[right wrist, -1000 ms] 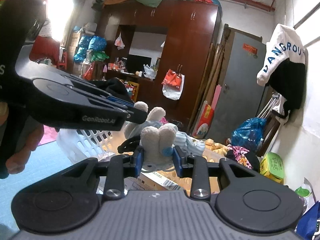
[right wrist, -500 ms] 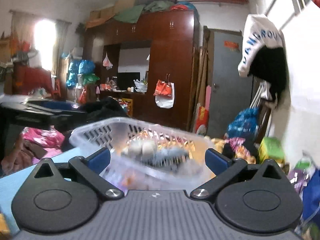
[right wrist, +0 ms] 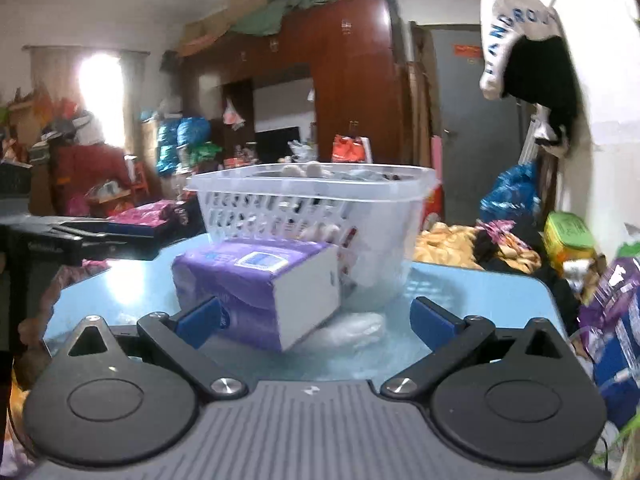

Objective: Organize objects
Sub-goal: 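Grasp the purple-wrapped tissue pack at its two ends with both grippers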

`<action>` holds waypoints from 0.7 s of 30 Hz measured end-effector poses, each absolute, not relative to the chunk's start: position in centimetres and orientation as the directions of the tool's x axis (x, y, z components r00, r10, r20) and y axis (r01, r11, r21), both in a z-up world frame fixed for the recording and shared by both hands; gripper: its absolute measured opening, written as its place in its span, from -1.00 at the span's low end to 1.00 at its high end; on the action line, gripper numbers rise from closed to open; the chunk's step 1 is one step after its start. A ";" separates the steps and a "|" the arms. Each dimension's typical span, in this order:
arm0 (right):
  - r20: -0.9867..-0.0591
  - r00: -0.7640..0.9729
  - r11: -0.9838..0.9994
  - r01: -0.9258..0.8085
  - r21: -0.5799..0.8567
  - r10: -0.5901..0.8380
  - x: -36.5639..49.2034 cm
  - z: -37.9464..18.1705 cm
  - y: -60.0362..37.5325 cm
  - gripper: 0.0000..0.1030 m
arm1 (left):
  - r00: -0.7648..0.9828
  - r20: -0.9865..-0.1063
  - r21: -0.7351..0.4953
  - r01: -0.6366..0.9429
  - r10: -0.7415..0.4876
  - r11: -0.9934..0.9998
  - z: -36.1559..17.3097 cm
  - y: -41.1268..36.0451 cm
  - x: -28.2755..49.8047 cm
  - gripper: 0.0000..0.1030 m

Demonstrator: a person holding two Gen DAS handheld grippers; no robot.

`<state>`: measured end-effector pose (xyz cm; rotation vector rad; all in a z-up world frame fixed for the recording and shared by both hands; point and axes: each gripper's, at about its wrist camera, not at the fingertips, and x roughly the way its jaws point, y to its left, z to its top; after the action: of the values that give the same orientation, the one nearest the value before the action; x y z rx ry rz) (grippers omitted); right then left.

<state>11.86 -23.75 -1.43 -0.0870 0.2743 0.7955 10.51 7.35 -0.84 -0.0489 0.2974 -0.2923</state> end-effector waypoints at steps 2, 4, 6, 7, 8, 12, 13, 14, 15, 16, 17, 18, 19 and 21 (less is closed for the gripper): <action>-0.289 0.646 0.677 -0.735 0.012 0.706 12.5 -1.4 -22.8 0.88 | 0.900 -0.309 -0.084 0.296 -0.308 0.951 -1.5 7.3 10.8 0.65; -0.315 0.626 0.662 -0.750 0.009 0.714 13.2 -1.5 -22.0 0.68 | 0.884 -0.338 -0.081 0.315 -0.323 0.946 -2.2 7.1 11.2 0.59; -0.333 0.604 0.644 -0.765 0.013 0.724 13.3 -1.9 -21.7 0.45 | 0.869 -0.356 -0.097 0.332 -0.344 0.938 -2.7 7.2 11.5 0.53; -0.341 0.594 0.634 -0.773 0.009 0.729 13.6 -1.8 -21.3 0.43 | 0.863 -0.358 -0.101 0.343 -0.355 0.934 -2.8 7.2 11.5 0.49; -0.340 0.589 0.628 -0.778 0.007 0.733 13.5 -2.0 -21.2 0.42 | 0.858 -0.359 -0.103 0.356 -0.368 0.929 -2.9 7.3 11.5 0.48; -0.357 0.558 0.602 -0.798 0.015 0.749 13.8 -2.3 -20.9 0.26 | 0.838 -0.383 -0.090 0.386 -0.390 0.918 -3.0 6.5 12.1 0.42; -0.365 0.547 0.595 -0.804 0.022 0.753 13.9 -2.4 -20.9 0.21 | 0.834 -0.392 -0.090 0.386 -0.389 0.918 -3.1 6.4 12.3 0.32; -0.376 0.537 0.589 -0.808 0.029 0.755 14.0 -2.5 -20.8 0.10 | 0.826 -0.405 -0.092 0.389 -0.391 0.917 -3.2 6.2 12.5 0.22; -0.383 0.533 0.588 -0.808 0.034 0.754 13.9 -2.8 -20.9 0.01 | 0.819 -0.416 -0.097 0.392 -0.395 0.915 -3.2 6.1 12.8 0.17; -0.386 0.536 0.592 -0.805 0.034 0.751 14.1 -2.8 -20.9 -0.01 | 0.814 -0.424 -0.099 0.394 -0.397 0.914 -3.3 6.0 13.0 0.07; -0.385 0.536 0.592 -0.805 0.033 0.751 14.1 -2.8 -20.9 -0.01 | 0.813 -0.426 -0.098 0.396 -0.398 0.913 -3.4 5.9 13.0 0.07; -0.385 0.534 0.590 -0.806 0.036 0.753 14.1 -2.9 -20.9 -0.01 | 0.815 -0.424 -0.095 0.394 -0.395 0.914 -3.4 5.8 12.9 0.07; -0.385 0.533 0.590 -0.806 0.038 0.753 14.1 -2.9 -21.0 -0.02 | 0.815 -0.424 -0.097 0.392 -0.395 0.915 -3.4 5.8 12.9 0.07; -0.382 0.538 0.593 -0.805 0.033 0.751 14.0 -3.0 -21.2 -0.04 | 0.821 -0.418 -0.088 0.389 -0.388 0.917 -3.4 5.6 12.7 0.04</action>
<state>13.95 -21.16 -3.00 -0.1534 0.3782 0.9298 12.67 5.62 -3.45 0.0016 0.4444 -0.4134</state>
